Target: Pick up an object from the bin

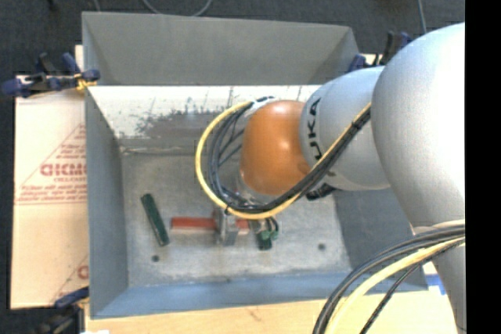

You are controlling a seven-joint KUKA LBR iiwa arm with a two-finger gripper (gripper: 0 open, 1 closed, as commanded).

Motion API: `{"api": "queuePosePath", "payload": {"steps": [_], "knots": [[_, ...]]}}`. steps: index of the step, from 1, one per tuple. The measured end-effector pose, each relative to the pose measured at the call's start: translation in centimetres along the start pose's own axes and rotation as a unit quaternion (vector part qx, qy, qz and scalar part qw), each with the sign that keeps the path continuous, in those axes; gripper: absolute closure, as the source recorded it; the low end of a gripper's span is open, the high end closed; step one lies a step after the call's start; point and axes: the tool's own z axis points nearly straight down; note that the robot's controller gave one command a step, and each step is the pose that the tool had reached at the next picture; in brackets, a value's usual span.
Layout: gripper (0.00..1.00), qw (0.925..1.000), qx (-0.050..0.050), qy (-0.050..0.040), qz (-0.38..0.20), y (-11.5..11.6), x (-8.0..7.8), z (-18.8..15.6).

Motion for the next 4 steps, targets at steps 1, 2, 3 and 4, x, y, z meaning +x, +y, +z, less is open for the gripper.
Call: {"api": "queuePosePath", "payload": {"steps": [1, 2, 3, 4], "knots": [[1.00, 0.9972, 0.000, 0.0024, -0.074, 7.2, -1.0, 0.2], [1.00, 0.9814, 0.000, 0.0042, -0.192, 13.4, -5.0, 0.3], [1.00, 0.9800, -0.001, -0.0005, -0.199, 14.5, -5.9, -15.1], [0.00, 0.9801, 0.000, 0.0041, -0.198, 14.5, -5.7, -14.6]]}}
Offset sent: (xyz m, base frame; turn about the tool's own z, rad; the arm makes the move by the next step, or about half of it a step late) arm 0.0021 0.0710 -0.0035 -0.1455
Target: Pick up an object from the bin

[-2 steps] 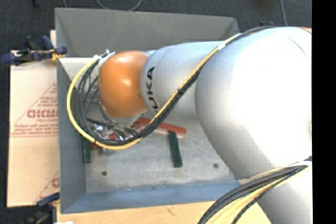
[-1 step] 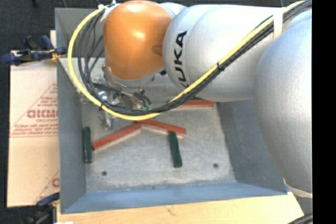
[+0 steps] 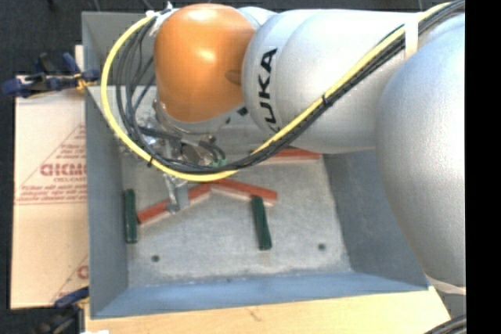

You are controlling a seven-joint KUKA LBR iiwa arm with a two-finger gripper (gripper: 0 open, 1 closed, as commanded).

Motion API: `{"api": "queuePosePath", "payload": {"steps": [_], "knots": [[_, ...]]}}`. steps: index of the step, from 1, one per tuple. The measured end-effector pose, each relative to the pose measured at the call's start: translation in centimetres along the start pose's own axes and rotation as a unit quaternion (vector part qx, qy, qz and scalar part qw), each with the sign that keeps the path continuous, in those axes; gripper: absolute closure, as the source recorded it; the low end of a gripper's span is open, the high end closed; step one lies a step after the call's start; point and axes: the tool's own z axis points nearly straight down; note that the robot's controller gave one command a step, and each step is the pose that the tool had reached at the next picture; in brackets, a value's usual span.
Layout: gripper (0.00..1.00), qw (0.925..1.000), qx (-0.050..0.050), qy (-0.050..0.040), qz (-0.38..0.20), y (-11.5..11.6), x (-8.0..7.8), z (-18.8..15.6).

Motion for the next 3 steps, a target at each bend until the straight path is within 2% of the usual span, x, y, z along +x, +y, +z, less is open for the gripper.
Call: {"api": "queuePosePath", "payload": {"steps": [1, 2, 3], "knots": [[0.00, 0.9991, 0.000, 0.0042, -0.041, -5.9, 1.0, 15.5], [1.00, 0.9991, 0.000, 0.0000, -0.041, -5.8, 0.7, 15.0], [1.00, 0.9989, 0.002, -0.0049, -0.047, -6.1, -2.4, -2.8]]}}
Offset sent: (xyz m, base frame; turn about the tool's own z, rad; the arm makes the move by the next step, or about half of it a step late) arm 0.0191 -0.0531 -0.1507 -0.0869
